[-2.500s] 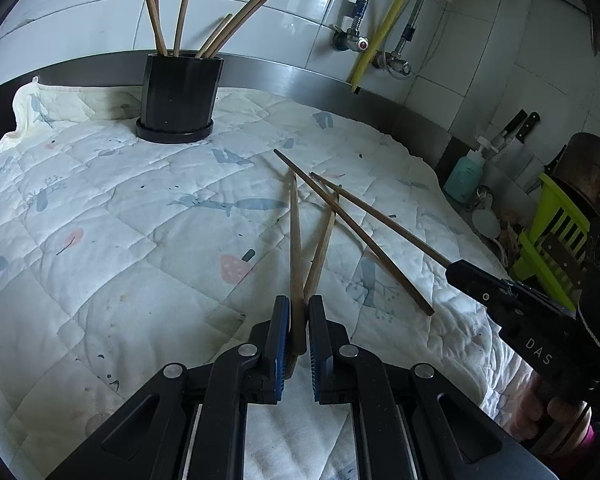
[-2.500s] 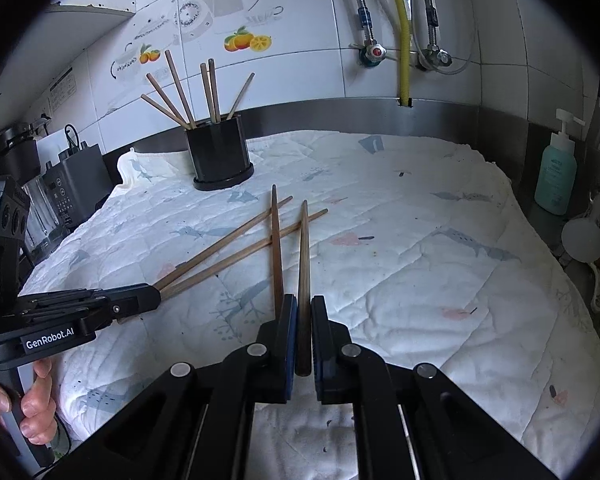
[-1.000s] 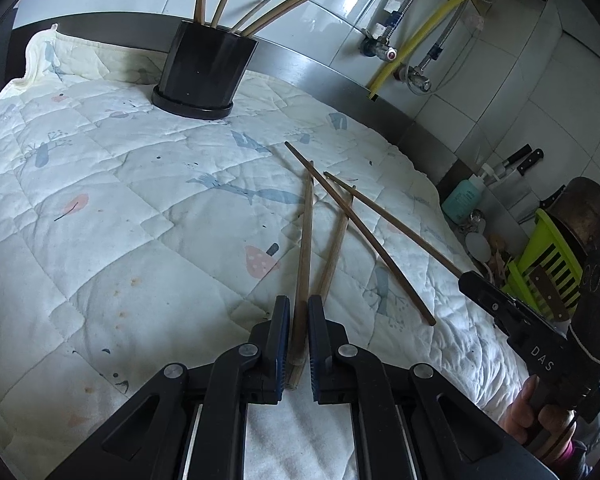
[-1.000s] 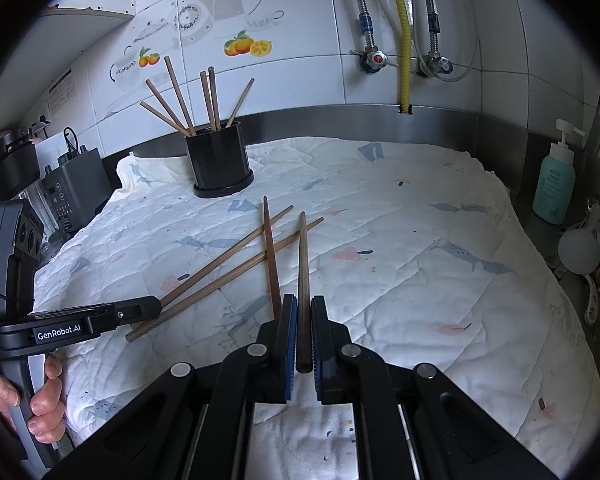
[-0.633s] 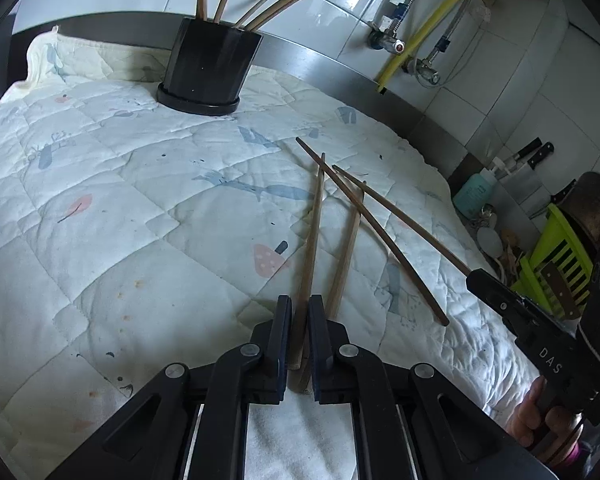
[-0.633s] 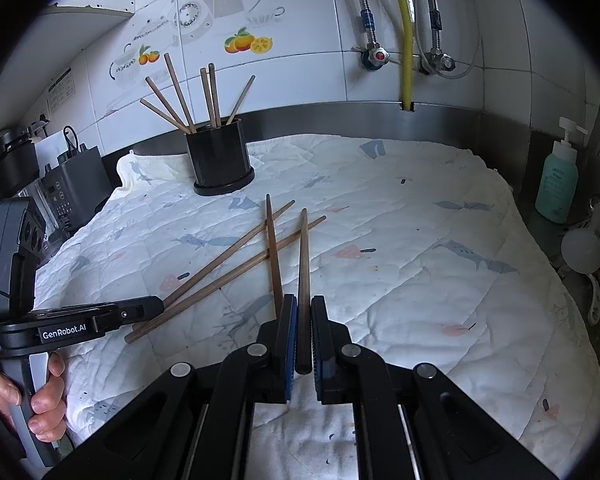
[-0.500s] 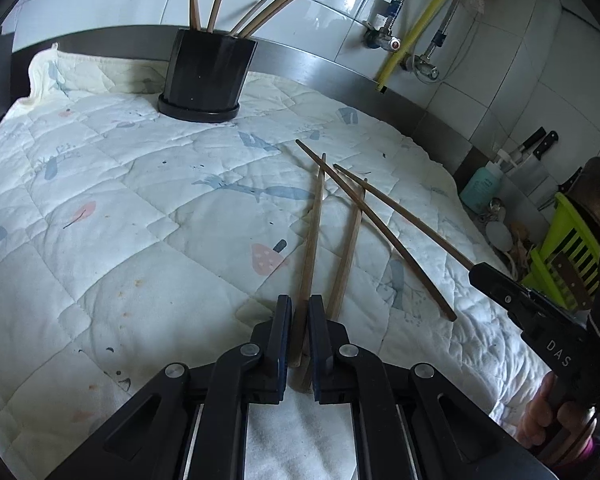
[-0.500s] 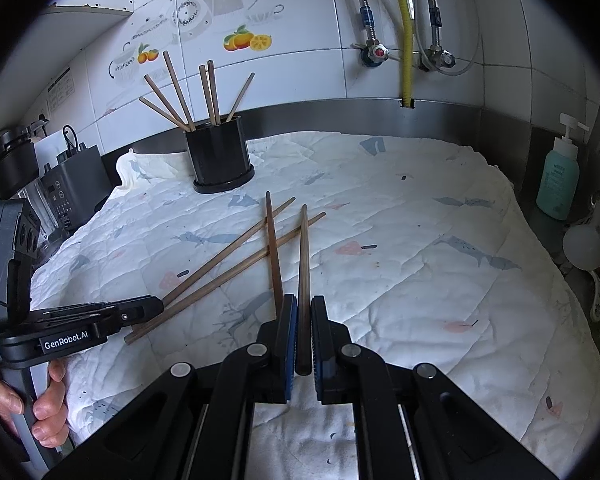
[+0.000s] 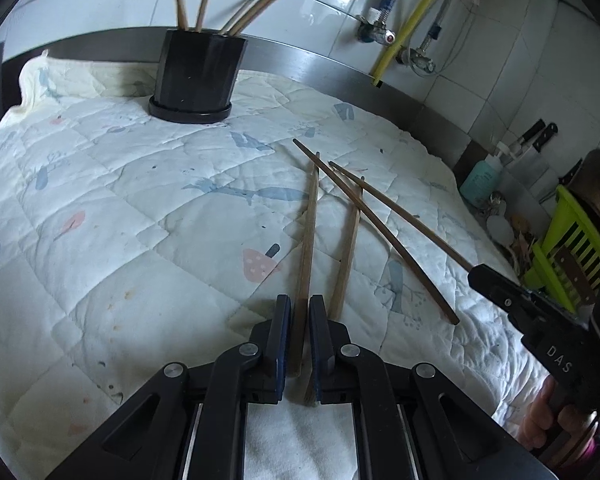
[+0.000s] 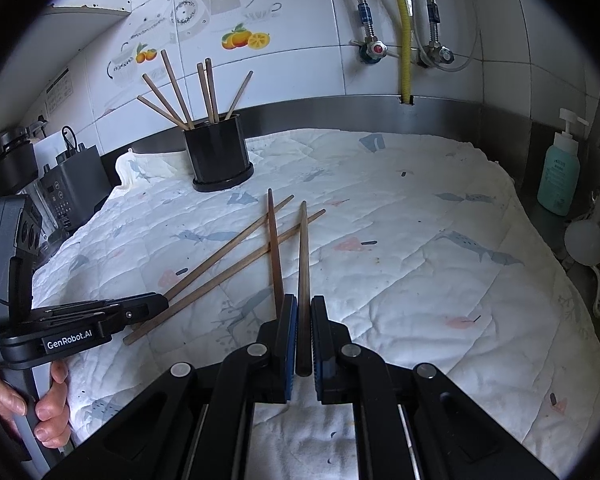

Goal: Organize utensils

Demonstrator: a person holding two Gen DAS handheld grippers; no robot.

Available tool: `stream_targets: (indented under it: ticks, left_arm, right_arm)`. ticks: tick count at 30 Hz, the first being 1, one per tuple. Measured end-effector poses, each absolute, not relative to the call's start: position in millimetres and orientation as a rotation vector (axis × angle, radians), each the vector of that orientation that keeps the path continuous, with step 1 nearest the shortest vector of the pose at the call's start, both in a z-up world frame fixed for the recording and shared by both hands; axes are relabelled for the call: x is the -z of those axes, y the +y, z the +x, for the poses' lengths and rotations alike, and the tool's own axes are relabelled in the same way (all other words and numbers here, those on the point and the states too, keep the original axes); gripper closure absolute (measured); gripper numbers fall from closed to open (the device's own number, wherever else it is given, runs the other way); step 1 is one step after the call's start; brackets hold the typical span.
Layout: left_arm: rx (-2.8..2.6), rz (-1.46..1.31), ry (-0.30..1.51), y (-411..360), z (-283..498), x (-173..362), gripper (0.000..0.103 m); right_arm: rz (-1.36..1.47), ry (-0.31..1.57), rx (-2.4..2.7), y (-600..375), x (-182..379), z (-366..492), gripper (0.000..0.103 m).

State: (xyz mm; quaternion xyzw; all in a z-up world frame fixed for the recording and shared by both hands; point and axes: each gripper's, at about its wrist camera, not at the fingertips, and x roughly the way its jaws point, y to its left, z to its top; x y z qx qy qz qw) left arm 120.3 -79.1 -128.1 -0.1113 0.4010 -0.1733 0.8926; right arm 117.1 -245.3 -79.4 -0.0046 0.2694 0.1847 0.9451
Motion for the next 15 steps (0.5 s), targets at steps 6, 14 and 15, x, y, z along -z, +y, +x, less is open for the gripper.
stream_targets:
  ticks: [6,14,15]
  left_arm:
    - [0.355,-0.185,0.822,-84,120,121,0.096]
    - [0.345,-0.119,0.716,-74,119,79,0.096]
    - [0.343,-0.112,0.708,-72,121,73,0.096]
  right_arm:
    - [-0.012,0.522,-0.376,-247,70,115,0.094]
    - [-0.059,0.473,-0.390,-246,42,123,0.094]
    - [-0.067,0.469,-0.391,-245,39,124,0.094]
